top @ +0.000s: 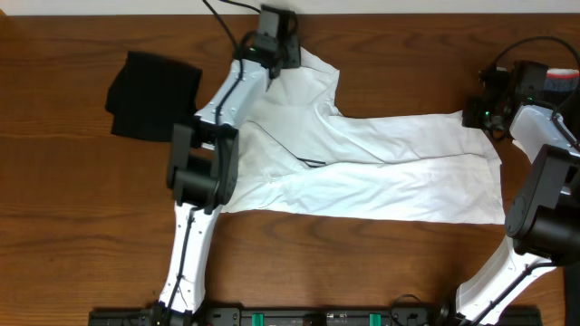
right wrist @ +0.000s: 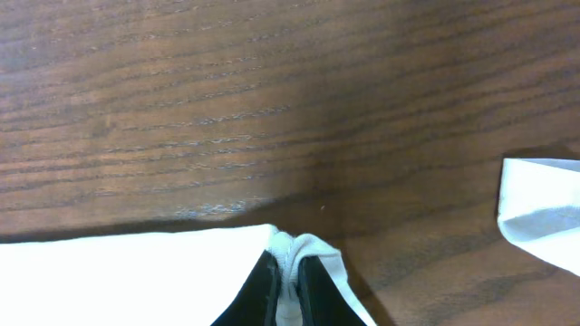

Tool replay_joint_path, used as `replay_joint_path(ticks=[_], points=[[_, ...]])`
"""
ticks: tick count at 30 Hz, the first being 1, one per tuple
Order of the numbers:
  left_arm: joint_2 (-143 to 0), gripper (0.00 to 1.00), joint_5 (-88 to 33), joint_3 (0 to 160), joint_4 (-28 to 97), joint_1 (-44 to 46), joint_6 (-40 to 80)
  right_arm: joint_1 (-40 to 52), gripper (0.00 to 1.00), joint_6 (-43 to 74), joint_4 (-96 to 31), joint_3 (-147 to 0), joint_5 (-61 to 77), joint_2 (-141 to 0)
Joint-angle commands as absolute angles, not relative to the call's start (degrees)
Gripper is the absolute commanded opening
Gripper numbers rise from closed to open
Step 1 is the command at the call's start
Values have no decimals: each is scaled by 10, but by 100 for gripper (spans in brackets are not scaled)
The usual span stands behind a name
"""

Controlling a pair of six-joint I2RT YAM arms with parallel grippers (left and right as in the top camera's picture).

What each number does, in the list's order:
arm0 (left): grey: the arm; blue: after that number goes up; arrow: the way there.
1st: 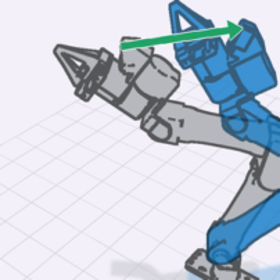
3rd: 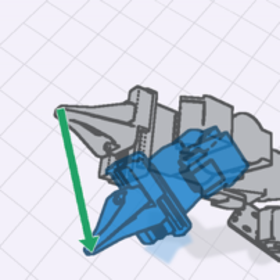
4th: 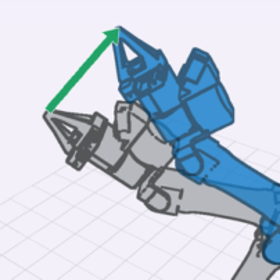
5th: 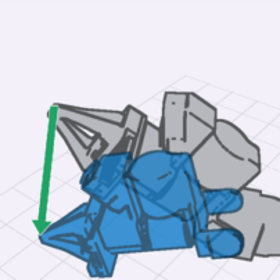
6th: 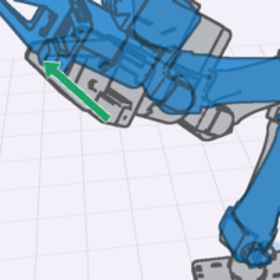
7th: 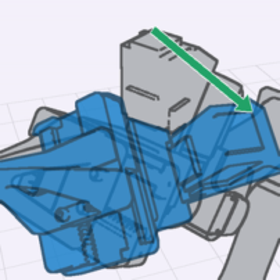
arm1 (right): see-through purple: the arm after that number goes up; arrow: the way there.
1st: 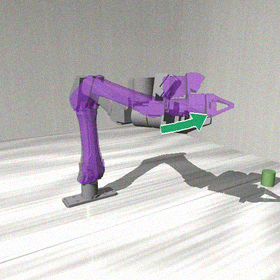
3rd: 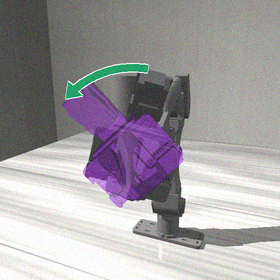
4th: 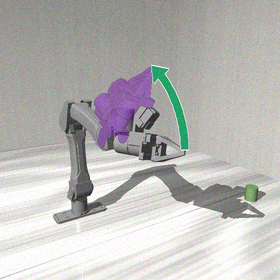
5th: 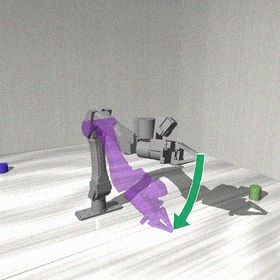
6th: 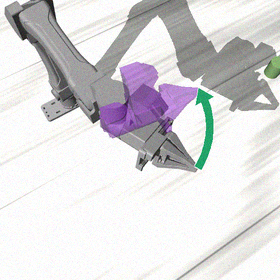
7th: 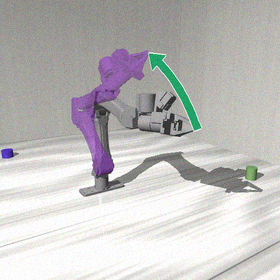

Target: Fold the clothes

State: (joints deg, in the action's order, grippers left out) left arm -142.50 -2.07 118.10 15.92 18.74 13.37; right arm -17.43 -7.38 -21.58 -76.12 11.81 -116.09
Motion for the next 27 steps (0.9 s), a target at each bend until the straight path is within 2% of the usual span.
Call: replay_joint_path(ticks=[1, 6, 11, 20, 21, 24, 25, 27], points=[[-1439, 54, 29, 1186, 145, 206, 96, -176, 7, -80, -215, -761, 121, -1154], [-1459, 53, 55, 1186, 124, 213, 73, -176, 7, -80, -215, -761, 121, -1154], [-1473, 38, 81, 1186, 114, 211, 73, -176, 7, -80, -217, -761, 121, -1154], [-1492, 38, 89, 1186, 102, 208, 62, -176, 7, -80, -219, -761, 121, -1154], [-1492, 34, 89, 1186, 102, 208, 60, -176, 7, -80, -219, -761, 121, -1154], [-1488, 11, 89, 1187, 100, 208, 60, -176, 6, -80, -219, -761, 120, -1154], [-1485, 6, 89, 1187, 101, 208, 60, -176, 6, -80, -219, -761, 120, -1154], [-1476, 6, 89, 1187, 102, 208, 60, -176, 3, -80, -219, -761, 120, -1154]])
